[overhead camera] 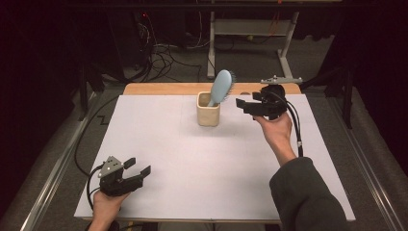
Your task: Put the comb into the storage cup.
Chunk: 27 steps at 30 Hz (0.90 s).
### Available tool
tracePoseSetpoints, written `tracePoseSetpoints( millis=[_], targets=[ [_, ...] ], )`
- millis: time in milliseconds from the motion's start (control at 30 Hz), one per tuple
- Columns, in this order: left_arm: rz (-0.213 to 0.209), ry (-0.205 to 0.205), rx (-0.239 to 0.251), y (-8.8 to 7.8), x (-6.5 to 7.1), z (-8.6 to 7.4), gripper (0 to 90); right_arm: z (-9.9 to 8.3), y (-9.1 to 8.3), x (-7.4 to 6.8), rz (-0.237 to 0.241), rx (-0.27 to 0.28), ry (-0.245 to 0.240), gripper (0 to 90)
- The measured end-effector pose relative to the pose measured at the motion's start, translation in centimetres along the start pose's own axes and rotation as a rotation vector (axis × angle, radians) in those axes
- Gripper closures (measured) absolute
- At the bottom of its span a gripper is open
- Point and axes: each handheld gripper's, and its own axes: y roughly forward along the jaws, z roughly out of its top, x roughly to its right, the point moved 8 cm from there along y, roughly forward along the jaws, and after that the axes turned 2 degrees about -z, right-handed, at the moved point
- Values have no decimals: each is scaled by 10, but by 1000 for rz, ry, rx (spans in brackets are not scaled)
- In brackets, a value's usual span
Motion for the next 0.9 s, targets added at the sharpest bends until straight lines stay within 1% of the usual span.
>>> tracePoseSetpoints(
  millis=[100,267,433,633,900],
  targets=[
    [0,1,-1,0,0,0,309,0,-1,0,1,-4,-8,295],
    [0,-2,0,0,0,0,309,-3,-4,0,9,-1,-3,303],
    [0,0,0,0,0,0,309,-3,-7,1,16,5,-8,302],
    [0,-1,-1,0,0,0,309,-3,-13,1,14,11,-30,298],
    [1,-2,0,0,0,0,309,-7,-18,3,8,13,-27,297]
  ],
)
